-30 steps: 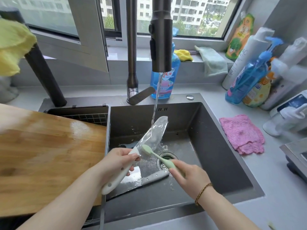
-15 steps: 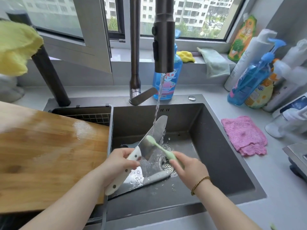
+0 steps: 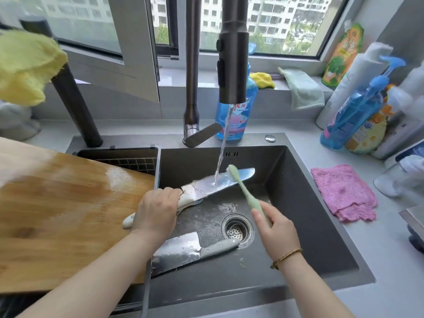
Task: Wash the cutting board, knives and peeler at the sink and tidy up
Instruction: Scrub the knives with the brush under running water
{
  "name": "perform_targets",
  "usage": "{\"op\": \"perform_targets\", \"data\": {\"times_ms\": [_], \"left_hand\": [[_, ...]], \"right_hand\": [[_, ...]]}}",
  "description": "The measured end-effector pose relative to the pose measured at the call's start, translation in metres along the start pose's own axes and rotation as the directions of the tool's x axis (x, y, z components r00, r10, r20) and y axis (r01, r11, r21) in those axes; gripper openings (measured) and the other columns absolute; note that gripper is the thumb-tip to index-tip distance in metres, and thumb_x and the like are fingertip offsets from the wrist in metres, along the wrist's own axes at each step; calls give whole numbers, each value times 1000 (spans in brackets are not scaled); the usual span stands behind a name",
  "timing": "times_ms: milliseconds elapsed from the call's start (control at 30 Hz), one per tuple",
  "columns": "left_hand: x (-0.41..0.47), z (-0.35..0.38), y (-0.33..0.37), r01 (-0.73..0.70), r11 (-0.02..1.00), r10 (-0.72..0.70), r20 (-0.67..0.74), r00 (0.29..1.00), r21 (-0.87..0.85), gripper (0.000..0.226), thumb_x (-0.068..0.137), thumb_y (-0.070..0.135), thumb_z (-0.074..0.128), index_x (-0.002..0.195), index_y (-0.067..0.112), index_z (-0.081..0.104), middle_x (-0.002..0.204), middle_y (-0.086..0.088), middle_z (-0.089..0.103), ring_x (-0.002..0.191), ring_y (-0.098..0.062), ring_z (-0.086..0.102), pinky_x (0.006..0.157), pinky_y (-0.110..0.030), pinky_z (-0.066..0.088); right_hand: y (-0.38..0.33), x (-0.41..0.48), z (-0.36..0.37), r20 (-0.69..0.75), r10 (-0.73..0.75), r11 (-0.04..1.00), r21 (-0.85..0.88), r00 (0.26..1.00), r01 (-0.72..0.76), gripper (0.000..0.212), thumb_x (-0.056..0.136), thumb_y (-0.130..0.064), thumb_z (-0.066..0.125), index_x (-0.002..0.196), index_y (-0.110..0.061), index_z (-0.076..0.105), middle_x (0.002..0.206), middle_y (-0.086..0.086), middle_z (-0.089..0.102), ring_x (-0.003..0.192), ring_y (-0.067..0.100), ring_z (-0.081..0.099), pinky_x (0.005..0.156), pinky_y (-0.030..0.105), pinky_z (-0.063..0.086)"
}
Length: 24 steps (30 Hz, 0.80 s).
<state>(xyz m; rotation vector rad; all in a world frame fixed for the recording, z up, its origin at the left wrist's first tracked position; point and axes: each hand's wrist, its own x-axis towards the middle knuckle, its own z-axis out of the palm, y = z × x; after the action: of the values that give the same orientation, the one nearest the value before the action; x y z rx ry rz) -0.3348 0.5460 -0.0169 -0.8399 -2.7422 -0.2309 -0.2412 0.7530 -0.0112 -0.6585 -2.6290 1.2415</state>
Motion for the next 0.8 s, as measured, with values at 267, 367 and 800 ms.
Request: {"op": "perform_targets", "data": {"times_ms": [267,367,800], "left_hand": [[-3,10,-9,102,994,-98,124,987,-26,55,12,-3,84,60,12,64,51,-1,55,30,-19,47,32,-16,21],[0,4,-7,153,988,-148,203,968,-8,47,38,8,87,80,15,68,71,0,64,58,-20,61,49,-26,34],[7,14,-4,297,955,-286,289,914,7,30,85,20,51,115,26,51,112,8,56,104,-15,52,82,-24,35]], "right_hand": [[-30,-13,32,291,60,940,-338,955,44,30,95,-42,36,122,-36,49,100,-2,64,95,22,58,70,26,39],[-30,-4,31,238,103,909,-417,966,6,32,97,-41,31,123,-31,46,107,4,64,101,27,58,72,29,39],[-20,0,35,155,205,891,-437,966,-119,34,97,-42,29,125,-30,45,109,6,64,103,29,58,77,30,44]]}}
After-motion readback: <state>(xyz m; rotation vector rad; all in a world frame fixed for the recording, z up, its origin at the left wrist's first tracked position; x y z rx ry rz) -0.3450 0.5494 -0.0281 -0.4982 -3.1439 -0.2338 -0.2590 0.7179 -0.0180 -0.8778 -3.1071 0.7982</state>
